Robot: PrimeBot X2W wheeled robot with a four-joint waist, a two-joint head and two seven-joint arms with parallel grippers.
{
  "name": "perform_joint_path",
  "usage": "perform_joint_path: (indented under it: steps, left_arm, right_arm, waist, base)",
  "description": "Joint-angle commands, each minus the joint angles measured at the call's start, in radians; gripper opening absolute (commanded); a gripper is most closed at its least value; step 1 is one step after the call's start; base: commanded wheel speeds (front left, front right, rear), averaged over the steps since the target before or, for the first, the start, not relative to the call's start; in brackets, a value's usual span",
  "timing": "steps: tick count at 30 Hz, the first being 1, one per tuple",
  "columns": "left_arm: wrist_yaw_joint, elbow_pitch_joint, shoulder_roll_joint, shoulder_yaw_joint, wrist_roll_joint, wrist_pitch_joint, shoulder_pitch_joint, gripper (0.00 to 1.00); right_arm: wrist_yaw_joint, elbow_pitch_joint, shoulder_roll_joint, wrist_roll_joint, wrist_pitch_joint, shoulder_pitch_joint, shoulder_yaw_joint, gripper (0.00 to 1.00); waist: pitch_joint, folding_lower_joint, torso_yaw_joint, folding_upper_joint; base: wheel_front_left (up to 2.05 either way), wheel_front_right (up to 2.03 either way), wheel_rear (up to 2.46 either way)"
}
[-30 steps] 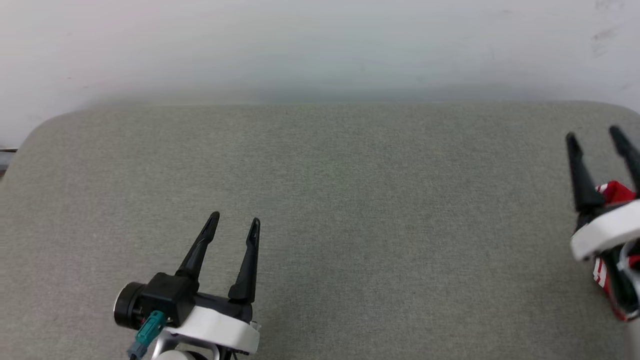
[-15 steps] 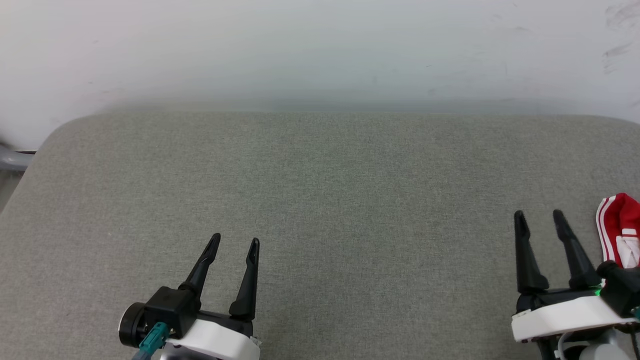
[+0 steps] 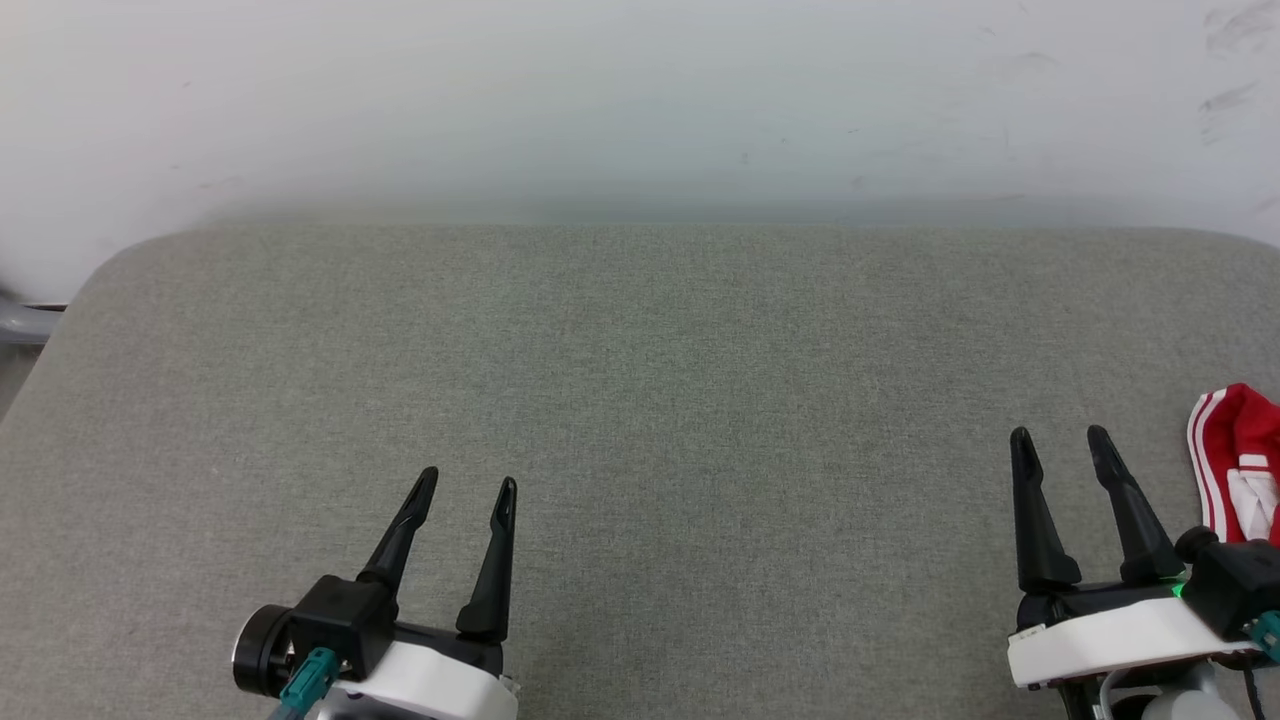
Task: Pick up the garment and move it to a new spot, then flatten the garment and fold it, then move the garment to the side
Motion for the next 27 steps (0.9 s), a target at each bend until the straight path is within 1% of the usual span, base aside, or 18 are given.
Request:
perform_joint_path:
  steps: [1,27]
  left_arm:
    - [0.001,-0.005,-0.001,0.004,0.005,-0.002,0.006,1.0]
    - [0.001,0.007,-0.002,0.007,-0.006,-0.002,-0.006,1.0]
  right_arm:
    - [-0.001,-0.004,0.006,-0.007,-0.005,-0.001,-0.003,1.0]
    - [-0.001,-0.018,0.01,-0.012,-0.005,-0.002,0.006,1.0]
  waist:
    - [0.0,0.0001,0.0,0.0]
    - [0.017,0.0001,0.003,0.0]
  base:
    - [0.0,0.0,0.0]
    - [0.0,0.0,0.0]
